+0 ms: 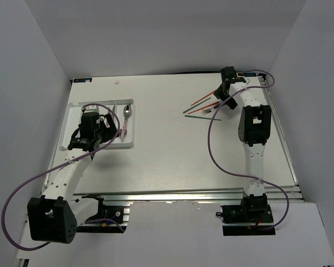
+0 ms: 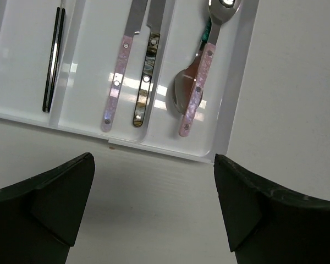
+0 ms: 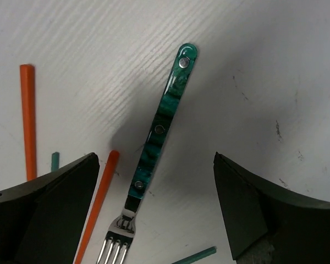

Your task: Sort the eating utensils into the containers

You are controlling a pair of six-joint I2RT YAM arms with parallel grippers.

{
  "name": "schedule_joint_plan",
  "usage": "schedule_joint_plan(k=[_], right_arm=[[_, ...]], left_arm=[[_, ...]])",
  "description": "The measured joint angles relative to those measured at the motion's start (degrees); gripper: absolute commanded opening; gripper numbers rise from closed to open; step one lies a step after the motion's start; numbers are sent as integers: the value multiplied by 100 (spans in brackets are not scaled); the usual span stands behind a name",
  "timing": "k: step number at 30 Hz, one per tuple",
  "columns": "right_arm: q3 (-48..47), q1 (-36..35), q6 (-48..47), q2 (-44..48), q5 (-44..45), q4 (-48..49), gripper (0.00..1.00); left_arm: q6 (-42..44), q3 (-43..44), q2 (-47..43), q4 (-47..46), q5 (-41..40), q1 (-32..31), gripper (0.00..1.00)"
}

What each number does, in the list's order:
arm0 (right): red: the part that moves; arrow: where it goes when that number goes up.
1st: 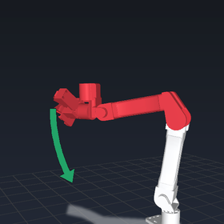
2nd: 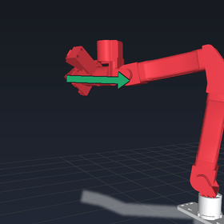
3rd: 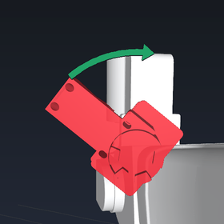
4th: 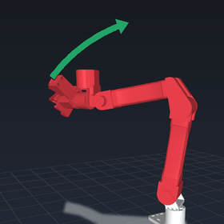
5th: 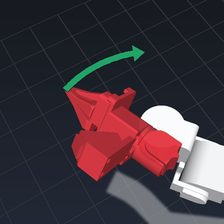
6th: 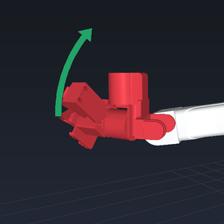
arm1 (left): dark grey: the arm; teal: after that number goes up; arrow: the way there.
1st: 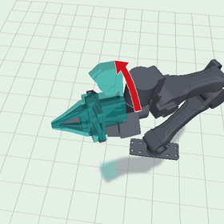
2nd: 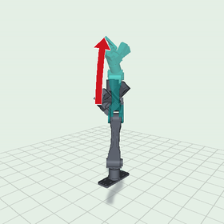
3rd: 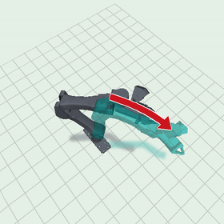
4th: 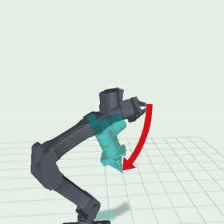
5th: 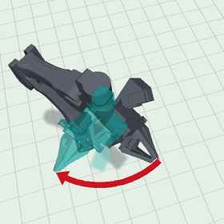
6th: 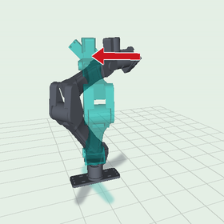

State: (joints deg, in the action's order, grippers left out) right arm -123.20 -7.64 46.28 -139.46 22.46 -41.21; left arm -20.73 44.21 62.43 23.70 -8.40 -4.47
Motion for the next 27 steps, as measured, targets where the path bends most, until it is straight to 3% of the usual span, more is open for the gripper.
schedule_joint_plan(k=[3, 7, 14, 18, 23, 26, 27], right_arm=[[39, -61, -74, -57, 219, -9, 89], [-723, -120, -345, -529, 466, -280, 89], [-970, 39, -918, -774, 415, -227, 74], [-1056, 199, -1143, -820, 400, -243, 44], [-964, 260, -1440, -796, 422, -179, 16], [-909, 278, -1593, -780, 439, -210, 10], [-758, 282, -1600, -704, 433, -122, 3]], left_arm=[[37, 0, -4, 4, 0, -79, 98], [57, 9, -7, 7, -4, -74, 98], [74, 9, -118, 11, 2, -74, 98], [76, 9, -157, 11, 26, -76, 98], [74, 9, -157, 11, 52, -76, 98], [74, 9, -170, 13, 81, -76, 98], [74, 9, -179, 13, 96, -76, 98]])
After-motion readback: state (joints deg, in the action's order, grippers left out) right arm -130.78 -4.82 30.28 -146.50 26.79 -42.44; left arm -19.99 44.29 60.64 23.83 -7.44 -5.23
